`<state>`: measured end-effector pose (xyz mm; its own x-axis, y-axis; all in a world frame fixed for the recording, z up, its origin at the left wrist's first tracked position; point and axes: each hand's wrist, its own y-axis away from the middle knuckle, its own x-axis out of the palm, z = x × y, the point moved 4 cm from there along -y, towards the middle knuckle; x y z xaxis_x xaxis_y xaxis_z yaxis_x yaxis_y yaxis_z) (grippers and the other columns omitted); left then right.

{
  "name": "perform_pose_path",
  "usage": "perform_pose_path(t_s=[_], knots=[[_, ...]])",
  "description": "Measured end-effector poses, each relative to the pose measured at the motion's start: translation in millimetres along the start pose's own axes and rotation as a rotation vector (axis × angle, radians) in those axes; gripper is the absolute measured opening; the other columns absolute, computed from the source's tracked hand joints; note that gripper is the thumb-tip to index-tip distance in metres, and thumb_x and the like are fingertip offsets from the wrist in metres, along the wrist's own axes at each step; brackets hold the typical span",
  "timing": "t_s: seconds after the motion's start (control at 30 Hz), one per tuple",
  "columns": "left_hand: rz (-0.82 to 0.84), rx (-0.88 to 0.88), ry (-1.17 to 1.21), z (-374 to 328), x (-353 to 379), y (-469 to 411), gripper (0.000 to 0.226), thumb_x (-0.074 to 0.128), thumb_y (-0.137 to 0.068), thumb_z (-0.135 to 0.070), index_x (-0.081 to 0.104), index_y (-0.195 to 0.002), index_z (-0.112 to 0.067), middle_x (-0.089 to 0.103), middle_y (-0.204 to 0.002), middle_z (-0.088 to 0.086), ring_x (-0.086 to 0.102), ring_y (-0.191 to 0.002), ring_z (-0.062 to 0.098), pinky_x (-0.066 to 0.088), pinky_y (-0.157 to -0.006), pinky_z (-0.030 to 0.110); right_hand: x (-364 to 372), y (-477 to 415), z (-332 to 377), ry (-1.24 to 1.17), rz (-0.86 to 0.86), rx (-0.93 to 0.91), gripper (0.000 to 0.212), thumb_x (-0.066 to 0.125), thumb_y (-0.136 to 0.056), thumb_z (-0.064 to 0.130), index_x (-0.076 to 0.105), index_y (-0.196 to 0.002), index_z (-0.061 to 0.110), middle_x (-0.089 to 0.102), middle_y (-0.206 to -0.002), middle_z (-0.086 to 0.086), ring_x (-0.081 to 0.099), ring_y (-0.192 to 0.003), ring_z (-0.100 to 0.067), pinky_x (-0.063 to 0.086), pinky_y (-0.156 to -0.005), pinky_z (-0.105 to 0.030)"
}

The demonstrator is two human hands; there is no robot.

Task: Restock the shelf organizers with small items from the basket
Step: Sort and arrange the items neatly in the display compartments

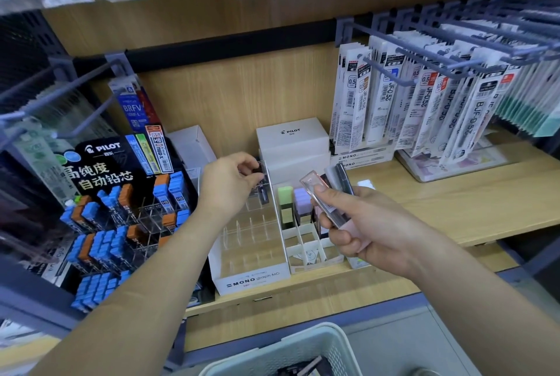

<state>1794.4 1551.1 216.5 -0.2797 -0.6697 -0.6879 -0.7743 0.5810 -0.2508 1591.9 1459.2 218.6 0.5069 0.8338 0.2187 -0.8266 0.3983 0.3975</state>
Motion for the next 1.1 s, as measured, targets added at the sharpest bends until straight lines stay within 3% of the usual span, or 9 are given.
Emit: perform_pose_path(t_s=[0.13,0.2,0.3,0.4,0.67,0.73,0.83,1.0,1.1], knots=[[-0.057,0.024,-0.046,-12.7,-11.1,2.2,0.011,0.072,-0.083,-0.022,0.07,-0.094,-0.022,0.063,-0.081,-0.005,0.06,-0.077,0.013,0.052,-0.075,0.029,2.6,0.3,-0.8,0.034,-0.005,0.02,0.045,0.07,-0.086,0.034,0.058,-0.112,-0.001,0.053,-0.067,-0.005,0.038,-0.044,-0.012,0.026,-0.035,-0.018],[-0.009,0.024,0.127,-36.5,-20.6,5.9,0.006,0.067,-0.087,-0.021,0.072,-0.091,-0.02,0.067,-0.08,-0.008,0.06,-0.072,0.006,0.053,-0.075,0.027,4.3,0.5,-0.2,0.093,-0.001,0.013,0.054,0.071,-0.085,0.036,0.055,-0.12,-0.003,0.054,-0.066,-0.004,0.039,-0.043,-0.011,0.026,-0.035,-0.018],[0.381,0.076,0.364,-84.2,-20.4,23.3,0.015,0.066,-0.088,-0.019,0.072,-0.099,-0.012,0.069,-0.085,0.0,0.059,-0.072,0.004,0.051,-0.067,0.018,10.1,1.6,1.6,0.174,0.042,-0.006,0.048,0.07,-0.085,0.036,0.057,-0.114,0.0,0.053,-0.064,-0.003,0.04,-0.042,-0.011,0.025,-0.037,-0.018],[0.624,0.206,0.201,-104.7,-11.5,39.8,0.016,0.075,-0.081,-0.02,0.074,-0.096,-0.014,0.068,-0.077,0.009,0.055,-0.064,0.007,0.046,-0.057,0.016,17.0,3.6,3.7,0.24,0.089,-0.028,0.022,0.067,-0.09,0.03,0.062,-0.097,0.01,0.053,-0.064,-0.003,0.041,-0.042,-0.011,0.025,-0.038,-0.018],[0.376,0.03,0.519,-81.0,-30.0,26.8,0.01,0.065,-0.087,-0.016,0.073,-0.083,-0.014,0.067,-0.066,-0.004,0.054,-0.062,0.006,0.048,-0.063,0.017,14.3,3.7,-0.1,0.372,0.081,0.025,0.017,0.066,-0.09,0.036,0.061,-0.088,0.019,0.051,-0.066,-0.001,0.039,-0.044,-0.01,0.023,-0.041,-0.019],[0.328,-0.026,0.575,-73.9,-36.3,24.9,0.014,0.062,-0.089,-0.02,0.074,-0.085,-0.014,0.063,-0.063,-0.001,0.051,-0.061,0.01,0.045,-0.061,0.02,7.6,0.3,-1.9,0.298,0.007,0.075,0.015,0.064,-0.09,0.03,0.059,-0.095,0.017,0.048,-0.064,0.0,0.033,-0.042,-0.008,0.02,-0.039,-0.018],[0.329,-0.085,0.64,-69.3,-41.0,26.7,0.016,0.062,-0.089,-0.021,0.074,-0.085,-0.01,0.06,-0.061,0.001,0.048,-0.057,0.01,0.042,-0.057,0.02,3.2,-2.4,-0.2,0.101,-0.046,0.097,0.01,0.062,-0.087,0.019,0.056,-0.08,0.016,0.043,-0.059,0.003,0.023,-0.043,-0.007,0.016,-0.036,-0.017],[0.392,-0.074,0.554,-66.0,-39.9,30.2,0.02,0.066,-0.082,-0.027,0.073,-0.087,-0.008,0.062,-0.062,0.001,0.051,-0.055,0.008,0.044,-0.053,0.016,14.0,-1.3,7.5,-0.173,0.041,-0.001,0.026,0.071,-0.082,0.036,0.051,-0.08,0.02,0.04,-0.058,0.003,0.022,-0.041,-0.006,0.018,-0.032,-0.015],[0.393,-0.041,0.492,-65.7,-37.4,30.4,0.017,0.066,-0.084,-0.024,0.073,-0.088,-0.009,0.063,-0.065,-0.001,0.053,-0.057,0.006,0.045,-0.055,0.015,19.2,-3.5,8.9,-0.149,0.042,-0.085,0.023,0.072,-0.081,0.029,0.051,-0.082,0.02,0.041,-0.058,0.003,0.024,-0.04,-0.005,0.018,-0.033,-0.014]])
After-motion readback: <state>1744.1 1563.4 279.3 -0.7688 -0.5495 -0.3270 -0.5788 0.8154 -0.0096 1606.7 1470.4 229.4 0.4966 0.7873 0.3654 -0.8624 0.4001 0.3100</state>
